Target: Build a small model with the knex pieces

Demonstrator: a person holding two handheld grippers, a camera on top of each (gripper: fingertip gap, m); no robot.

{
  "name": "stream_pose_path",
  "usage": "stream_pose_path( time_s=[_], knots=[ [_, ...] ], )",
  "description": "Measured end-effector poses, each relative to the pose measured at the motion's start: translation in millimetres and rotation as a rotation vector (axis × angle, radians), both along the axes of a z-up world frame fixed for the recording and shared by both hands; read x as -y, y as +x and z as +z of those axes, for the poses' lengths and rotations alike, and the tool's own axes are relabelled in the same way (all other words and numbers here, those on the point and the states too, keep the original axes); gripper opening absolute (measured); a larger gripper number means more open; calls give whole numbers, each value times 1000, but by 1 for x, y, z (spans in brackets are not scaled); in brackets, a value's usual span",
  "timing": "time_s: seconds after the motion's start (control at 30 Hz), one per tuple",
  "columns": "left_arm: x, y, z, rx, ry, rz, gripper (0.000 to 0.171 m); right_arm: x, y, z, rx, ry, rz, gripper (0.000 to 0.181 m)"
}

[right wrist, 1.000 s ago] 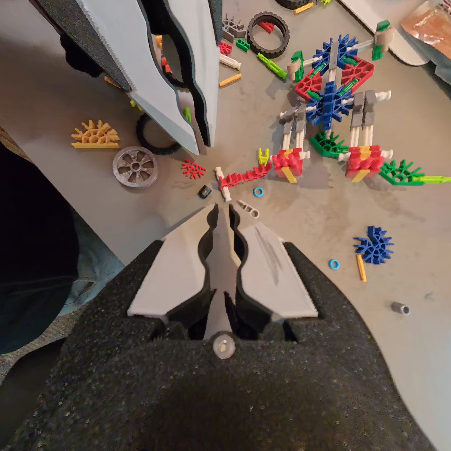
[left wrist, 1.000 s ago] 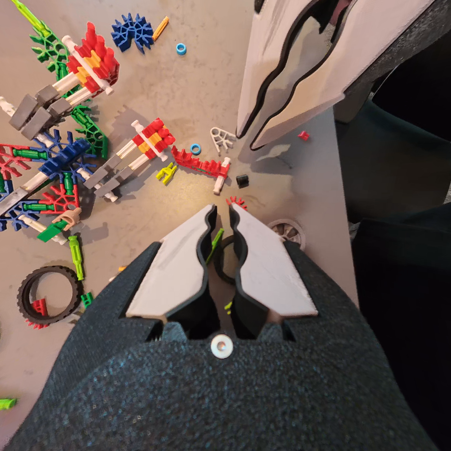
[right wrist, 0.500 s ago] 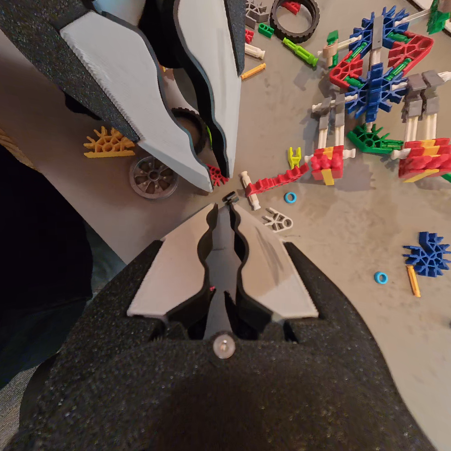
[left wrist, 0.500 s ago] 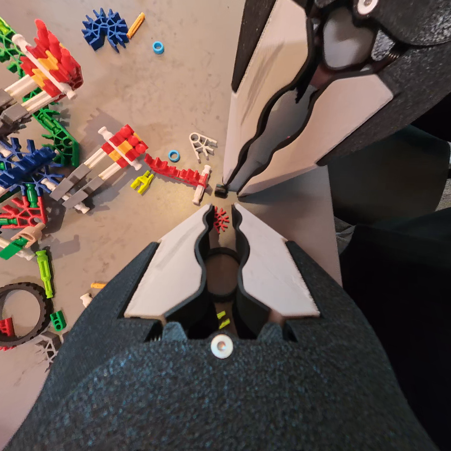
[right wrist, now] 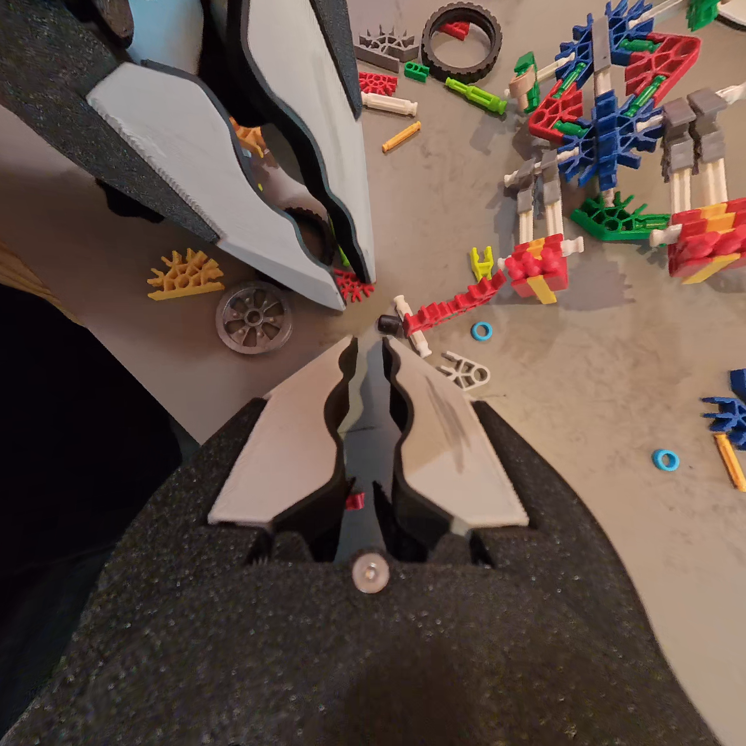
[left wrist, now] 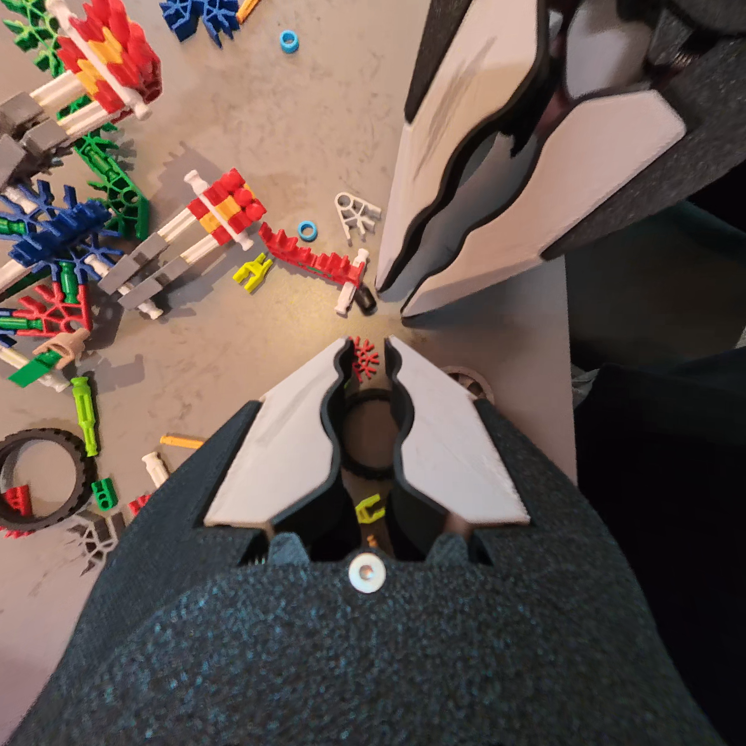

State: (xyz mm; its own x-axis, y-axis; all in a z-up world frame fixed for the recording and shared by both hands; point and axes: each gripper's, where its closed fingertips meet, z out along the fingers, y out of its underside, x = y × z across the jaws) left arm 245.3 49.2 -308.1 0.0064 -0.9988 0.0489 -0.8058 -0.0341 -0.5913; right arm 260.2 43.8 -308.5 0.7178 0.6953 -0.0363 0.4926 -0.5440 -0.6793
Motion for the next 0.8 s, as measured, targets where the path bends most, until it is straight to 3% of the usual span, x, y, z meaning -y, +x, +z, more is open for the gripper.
stream_pose_path(
  time_s=[0.23, 0.8],
  knots=[
    [1, 14, 1, 21, -3, 16, 14, 0, 0, 4, -59, -14, -11, 13],
    [0, 20, -4, 4, -23, 58, 10, -7, 18, 5, -22, 21, -33, 13]
  ],
)
